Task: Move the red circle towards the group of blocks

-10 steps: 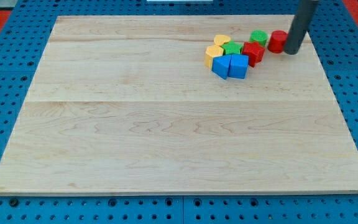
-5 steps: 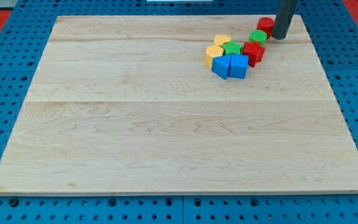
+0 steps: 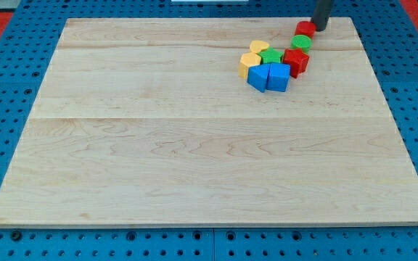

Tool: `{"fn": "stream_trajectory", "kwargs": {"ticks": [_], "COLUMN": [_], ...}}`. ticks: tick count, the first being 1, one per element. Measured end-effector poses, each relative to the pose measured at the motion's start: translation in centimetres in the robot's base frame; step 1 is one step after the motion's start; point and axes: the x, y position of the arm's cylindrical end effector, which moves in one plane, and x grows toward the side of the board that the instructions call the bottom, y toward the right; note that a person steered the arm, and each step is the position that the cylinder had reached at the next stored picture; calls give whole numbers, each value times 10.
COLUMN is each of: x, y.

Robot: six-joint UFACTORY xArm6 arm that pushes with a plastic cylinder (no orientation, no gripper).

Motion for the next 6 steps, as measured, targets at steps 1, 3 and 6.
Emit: {"fn": "stream_trajectory", "kwargs": {"ticks": [1,3,6], "x": [0,11,16], "y": [-7,-8,-39]}}
